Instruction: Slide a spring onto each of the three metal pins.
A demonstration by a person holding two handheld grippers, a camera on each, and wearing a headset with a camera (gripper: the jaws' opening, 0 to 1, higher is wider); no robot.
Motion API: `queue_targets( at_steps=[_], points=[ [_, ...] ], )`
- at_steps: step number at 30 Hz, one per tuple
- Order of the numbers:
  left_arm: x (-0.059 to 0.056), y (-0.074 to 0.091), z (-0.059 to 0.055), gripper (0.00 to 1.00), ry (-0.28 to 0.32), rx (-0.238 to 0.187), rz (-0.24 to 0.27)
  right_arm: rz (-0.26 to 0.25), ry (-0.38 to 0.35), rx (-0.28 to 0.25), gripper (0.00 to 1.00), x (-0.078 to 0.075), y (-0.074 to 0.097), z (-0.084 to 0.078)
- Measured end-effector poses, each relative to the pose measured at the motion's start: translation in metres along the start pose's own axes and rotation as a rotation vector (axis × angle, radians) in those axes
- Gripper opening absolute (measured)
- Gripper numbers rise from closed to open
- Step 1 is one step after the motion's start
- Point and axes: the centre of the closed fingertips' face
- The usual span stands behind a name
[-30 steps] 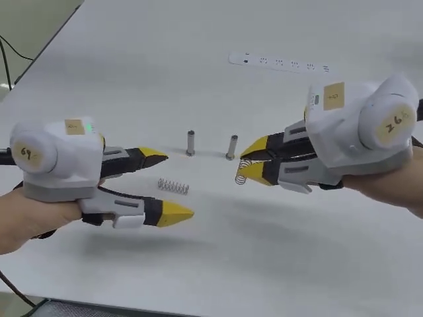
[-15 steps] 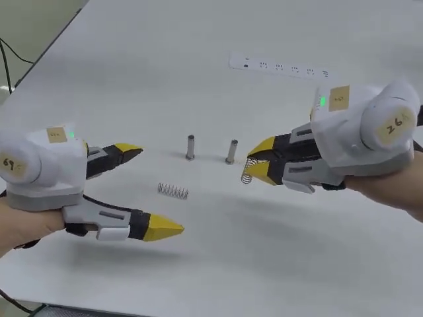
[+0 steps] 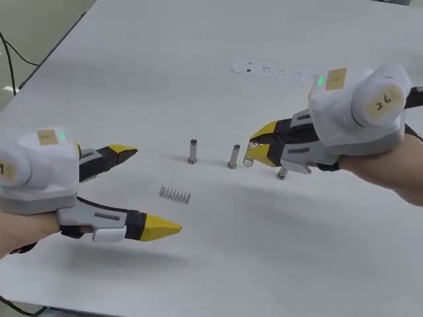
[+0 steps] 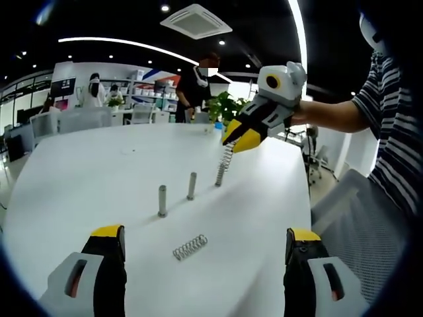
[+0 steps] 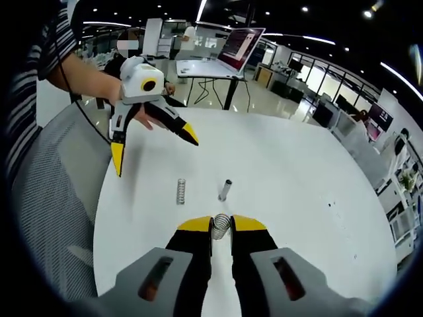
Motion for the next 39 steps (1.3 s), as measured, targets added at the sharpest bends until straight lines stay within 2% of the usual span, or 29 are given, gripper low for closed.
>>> queue_targets(
  at_steps=[7,11,13,16,21,39],
  points=[
    [0.002,0.003,0.0,0.98,0.017,-0.012,0.009,-0.04,-0.031,-0.007,0.07,-0.021,-0.004,0.002],
    [0.004,0.005,0.002,0.98,0.044,-0.026,0.013,-0.074,-0.104,-0.027,0.07,-0.035,-0.008,0.001],
    [0.005,0.006,0.004,0.98,0.049,-0.038,0.015,-0.074,-0.146,-0.027,0.07,-0.038,-0.011,-0.003],
    [0.005,0.006,0.005,0.98,0.052,-0.043,0.018,-0.079,-0.168,-0.023,0.07,-0.048,-0.016,-0.01],
    [0.004,0.006,0.003,0.98,0.056,-0.037,0.018,-0.075,-0.203,-0.029,0.07,-0.047,-0.02,-0.011],
    [0.005,0.01,0.001,0.98,0.071,-0.041,0.03,-0.066,-0.196,0.001,0.07,-0.039,-0.036,-0.017]
  ],
)
Point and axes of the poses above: the centre of the closed fingertips' face, and the gripper's own axes: y roughly backward along the fingers, x roughly to its left, z roughly out of its top, and after that the axes turned 10 degrees about y, right-handed
